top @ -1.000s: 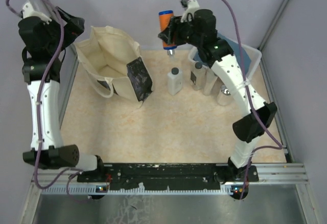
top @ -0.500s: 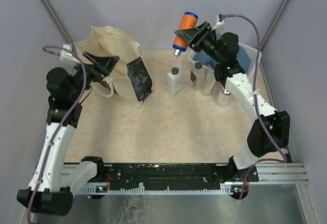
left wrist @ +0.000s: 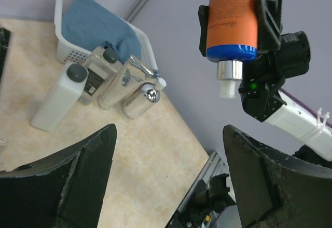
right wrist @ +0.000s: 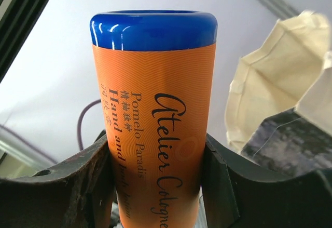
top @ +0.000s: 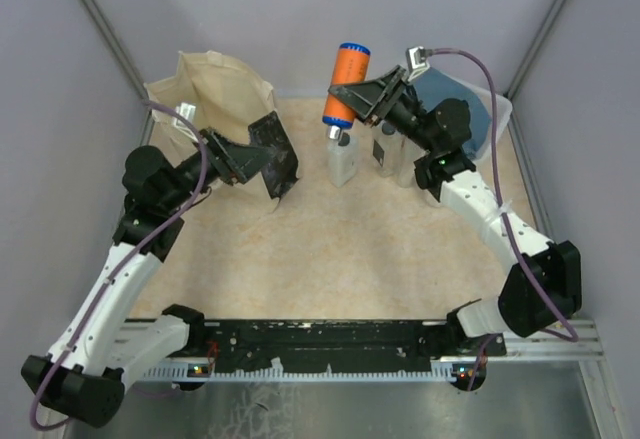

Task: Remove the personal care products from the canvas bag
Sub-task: Place the care product at the center of the board.

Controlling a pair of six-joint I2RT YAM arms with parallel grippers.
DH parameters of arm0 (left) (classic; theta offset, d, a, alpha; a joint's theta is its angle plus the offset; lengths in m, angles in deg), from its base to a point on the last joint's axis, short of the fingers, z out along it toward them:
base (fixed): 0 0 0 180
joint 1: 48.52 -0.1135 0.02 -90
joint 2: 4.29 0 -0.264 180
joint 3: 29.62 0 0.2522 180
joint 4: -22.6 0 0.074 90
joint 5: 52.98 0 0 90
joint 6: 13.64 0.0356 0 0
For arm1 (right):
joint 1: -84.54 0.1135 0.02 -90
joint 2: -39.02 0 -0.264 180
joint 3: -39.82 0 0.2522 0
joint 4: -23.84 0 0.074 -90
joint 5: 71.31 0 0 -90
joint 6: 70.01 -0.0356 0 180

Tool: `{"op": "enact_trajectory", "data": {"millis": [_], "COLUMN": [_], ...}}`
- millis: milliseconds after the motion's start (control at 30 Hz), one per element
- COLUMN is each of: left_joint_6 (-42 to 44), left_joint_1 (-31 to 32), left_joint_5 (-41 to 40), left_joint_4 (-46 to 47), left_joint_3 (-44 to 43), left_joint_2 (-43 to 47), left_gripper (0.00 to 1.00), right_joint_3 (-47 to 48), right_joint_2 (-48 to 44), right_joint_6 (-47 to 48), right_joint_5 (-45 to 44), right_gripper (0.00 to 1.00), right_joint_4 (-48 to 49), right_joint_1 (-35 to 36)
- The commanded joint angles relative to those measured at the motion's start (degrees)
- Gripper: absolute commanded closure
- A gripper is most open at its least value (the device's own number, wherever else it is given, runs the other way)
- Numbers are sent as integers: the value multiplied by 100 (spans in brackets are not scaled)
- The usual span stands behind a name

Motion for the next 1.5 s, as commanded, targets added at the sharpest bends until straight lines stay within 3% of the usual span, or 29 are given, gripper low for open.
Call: {"op": "enact_trajectory", "data": {"millis": [0,133,600,1033,1467], "left_joint_6": [381,521,-42,198,310], "left_joint_1": [328,456,995,1189,1205], "left_joint_5": [379,442,910,683,286], "left_joint_4": [107,67,1466,1420,1363], "left_joint_3": [-253,-476,-316,-622,-617], "left_joint_2": [-215,-263,-773,-1234,-1101], "left_gripper": [12,11,11,13,16], "right_joint_3": [280,282,42,149,-42], "right_joint_2": [-263,-255,187,385,329], "right_joint_6": [-26,299,-68,-89,65], "right_joint_5": [186,95,152,244,259], "right_gripper": [100,100,100,100,100], "right_joint_4": [599,294,1218,1384,1405], "right_joint_1": [363,678,1060,1478,1827]}}
